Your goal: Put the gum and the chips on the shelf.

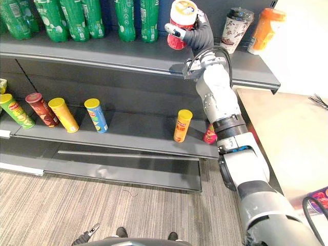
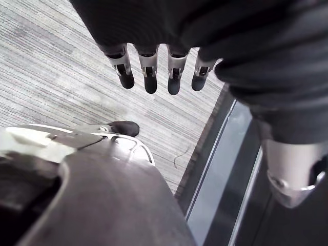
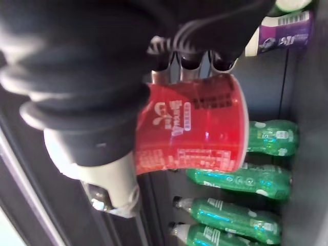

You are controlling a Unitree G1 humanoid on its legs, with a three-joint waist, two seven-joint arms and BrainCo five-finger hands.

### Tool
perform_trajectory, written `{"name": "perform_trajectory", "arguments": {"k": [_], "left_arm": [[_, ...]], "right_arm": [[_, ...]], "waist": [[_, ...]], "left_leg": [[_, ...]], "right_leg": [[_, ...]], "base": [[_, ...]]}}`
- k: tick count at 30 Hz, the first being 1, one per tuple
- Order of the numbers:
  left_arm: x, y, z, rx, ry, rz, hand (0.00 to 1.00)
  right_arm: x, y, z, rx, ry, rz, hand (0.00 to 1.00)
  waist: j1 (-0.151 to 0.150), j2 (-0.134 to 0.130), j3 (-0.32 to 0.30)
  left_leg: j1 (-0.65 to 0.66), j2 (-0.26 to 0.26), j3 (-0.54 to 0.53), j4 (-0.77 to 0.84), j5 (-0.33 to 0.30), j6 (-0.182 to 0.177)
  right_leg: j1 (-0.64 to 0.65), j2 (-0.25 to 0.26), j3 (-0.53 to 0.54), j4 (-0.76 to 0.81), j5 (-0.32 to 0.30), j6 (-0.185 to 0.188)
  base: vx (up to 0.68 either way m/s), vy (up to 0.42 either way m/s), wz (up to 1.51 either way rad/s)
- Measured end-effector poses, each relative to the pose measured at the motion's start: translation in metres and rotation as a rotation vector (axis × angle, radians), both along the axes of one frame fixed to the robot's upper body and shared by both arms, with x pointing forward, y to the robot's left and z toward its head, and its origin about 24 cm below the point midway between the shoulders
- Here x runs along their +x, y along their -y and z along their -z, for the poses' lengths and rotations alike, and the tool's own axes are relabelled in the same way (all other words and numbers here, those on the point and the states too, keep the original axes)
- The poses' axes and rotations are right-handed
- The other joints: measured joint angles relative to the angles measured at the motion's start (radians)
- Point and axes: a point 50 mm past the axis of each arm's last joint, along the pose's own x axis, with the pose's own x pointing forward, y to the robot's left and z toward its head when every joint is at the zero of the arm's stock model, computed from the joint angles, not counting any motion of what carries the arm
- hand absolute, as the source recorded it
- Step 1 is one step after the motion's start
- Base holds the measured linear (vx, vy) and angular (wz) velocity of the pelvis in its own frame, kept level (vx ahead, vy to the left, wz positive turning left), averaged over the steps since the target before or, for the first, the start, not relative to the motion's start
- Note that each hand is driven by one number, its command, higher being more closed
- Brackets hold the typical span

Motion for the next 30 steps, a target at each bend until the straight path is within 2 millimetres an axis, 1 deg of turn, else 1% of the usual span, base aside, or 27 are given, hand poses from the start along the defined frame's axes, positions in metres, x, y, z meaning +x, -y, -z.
{"name": "perform_trajectory", "arguments": {"k": [1,4,8,12,13,17,20,23,25,29,30], "left_arm": [[0.001,0.000,0.000,0.000,0.003,0.003,0.00],[0.002,0.001,0.000,-0.005,0.012,-0.010,0.00],[0.002,0.001,0.000,-0.011,0.015,-0.022,0.00],[0.003,0.001,0.000,-0.011,0.017,-0.021,0.00],[0.006,0.002,-0.001,-0.011,0.022,-0.018,0.00],[0.007,0.002,-0.001,-0.012,0.023,-0.012,0.00],[0.008,0.003,-0.001,-0.013,0.027,-0.011,0.00],[0.009,0.003,-0.001,-0.013,0.028,-0.010,0.00],[0.010,0.003,-0.001,-0.013,0.031,-0.009,0.00],[0.015,0.003,-0.002,-0.010,0.041,-0.007,0.00],[0.015,0.003,-0.002,-0.008,0.042,-0.007,0.00]], "right_arm": [[0.003,0.005,-0.001,0.017,-0.009,0.020,1.00],[0.008,0.015,0.000,0.035,-0.037,0.062,1.00],[0.014,0.020,0.006,0.029,-0.078,0.107,1.00],[0.020,0.022,0.016,0.064,-0.139,0.118,1.00],[0.021,0.020,0.019,0.051,-0.152,0.128,1.00],[0.025,0.015,0.024,0.037,-0.183,0.126,1.00],[0.026,0.015,0.025,0.013,-0.187,0.137,1.00],[0.028,0.017,0.032,0.046,-0.220,0.143,1.00],[0.030,0.017,0.036,0.018,-0.234,0.163,1.00],[0.030,0.018,0.023,0.042,-0.210,0.165,1.00],[0.030,0.019,0.024,0.048,-0.212,0.168,1.00]], "waist": [[0.006,0.000,0.000],[0.012,0.000,0.000],[0.012,0.000,0.000],[0.014,0.000,0.001],[0.014,0.000,0.001],[0.015,0.000,0.003],[0.020,0.000,0.004],[0.022,-0.001,0.005],[0.022,-0.001,0.012],[0.024,-0.002,0.035],[0.026,-0.002,0.036]], "left_leg": [[0.000,0.002,0.000,0.000,0.001,-0.001],[-0.002,0.004,-0.001,0.000,0.001,-0.002],[-0.003,0.006,0.000,0.000,0.001,-0.003],[-0.003,0.006,0.000,0.000,0.001,-0.004],[-0.003,0.007,0.000,0.000,0.000,-0.004],[-0.003,0.009,0.001,0.000,0.000,-0.006],[-0.002,0.011,0.001,0.000,-0.001,-0.009],[-0.001,0.012,0.001,0.000,-0.002,-0.011],[-0.001,0.013,0.000,0.000,-0.002,-0.012],[0.000,0.014,-0.001,0.000,-0.005,-0.016],[-0.001,0.014,-0.001,0.000,-0.005,-0.016]], "right_leg": [[0.000,0.002,0.000,0.000,0.000,0.000],[0.001,0.005,-0.001,-0.002,0.000,0.000],[0.001,0.007,-0.001,-0.005,0.000,0.000],[0.003,0.008,-0.001,-0.009,0.001,-0.001],[0.005,0.009,0.000,-0.014,0.006,-0.007],[0.007,0.012,0.000,-0.019,0.007,-0.006],[0.009,0.015,0.000,-0.023,0.007,-0.006],[0.012,0.017,0.000,-0.027,0.007,-0.006],[0.016,0.018,-0.001,-0.031,0.007,-0.006],[0.018,0.019,-0.003,-0.034,0.007,-0.006],[0.018,0.019,-0.003,-0.034,0.007,-0.006]], "base": [[0.04,-0.028,-0.01],[0.00,0.000,0.00],[0.04,-0.007,0.00],[0.01,-0.001,0.00],[0.00,0.000,0.00],[0.03,-0.008,-0.01],[0.02,-0.006,0.00],[0.03,-0.008,0.00],[0.03,-0.010,0.01],[0.02,-0.003,0.00],[0.04,-0.006,0.01]]}}
